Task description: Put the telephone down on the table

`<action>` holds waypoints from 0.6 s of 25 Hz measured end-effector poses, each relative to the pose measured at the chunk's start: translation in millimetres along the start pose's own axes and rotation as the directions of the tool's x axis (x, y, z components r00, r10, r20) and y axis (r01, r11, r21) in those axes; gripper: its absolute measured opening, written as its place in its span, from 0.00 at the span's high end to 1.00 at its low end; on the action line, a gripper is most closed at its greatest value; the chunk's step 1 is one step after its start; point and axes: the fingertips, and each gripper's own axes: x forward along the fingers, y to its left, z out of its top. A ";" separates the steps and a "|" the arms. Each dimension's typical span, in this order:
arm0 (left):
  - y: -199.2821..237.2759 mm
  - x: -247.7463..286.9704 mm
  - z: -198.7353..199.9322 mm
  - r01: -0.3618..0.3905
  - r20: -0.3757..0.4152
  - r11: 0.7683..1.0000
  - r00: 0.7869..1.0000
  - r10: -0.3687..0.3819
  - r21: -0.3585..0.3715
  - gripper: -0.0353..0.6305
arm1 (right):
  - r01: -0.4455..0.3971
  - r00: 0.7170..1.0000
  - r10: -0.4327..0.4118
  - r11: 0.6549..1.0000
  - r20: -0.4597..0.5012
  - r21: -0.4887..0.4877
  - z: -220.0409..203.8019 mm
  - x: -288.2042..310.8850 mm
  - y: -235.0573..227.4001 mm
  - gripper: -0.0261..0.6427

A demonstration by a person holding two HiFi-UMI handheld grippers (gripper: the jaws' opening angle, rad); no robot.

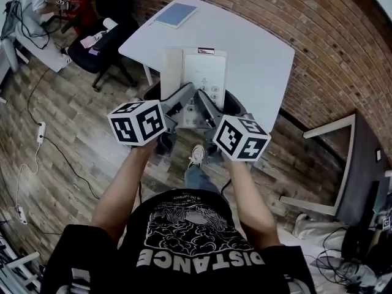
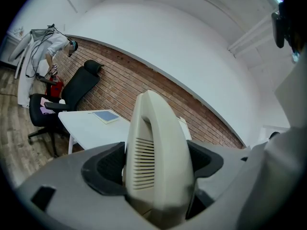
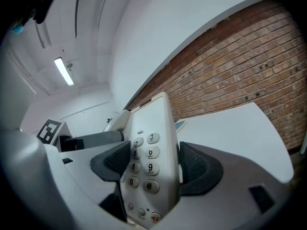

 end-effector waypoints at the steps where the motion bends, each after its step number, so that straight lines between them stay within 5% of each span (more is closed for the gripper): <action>1: 3.8 11.2 3.5 -0.001 -0.002 1.000 1.000 0.001 0.000 0.36 | -0.001 1.000 0.001 1.000 -0.001 0.001 4.4 9.2 -7.2 0.48; 15: 17.8 182.8 48.0 0.001 -0.057 1.000 0.998 -0.002 -0.005 0.36 | 0.029 0.999 -0.029 0.999 -0.016 0.043 82.5 105.1 -130.8 0.48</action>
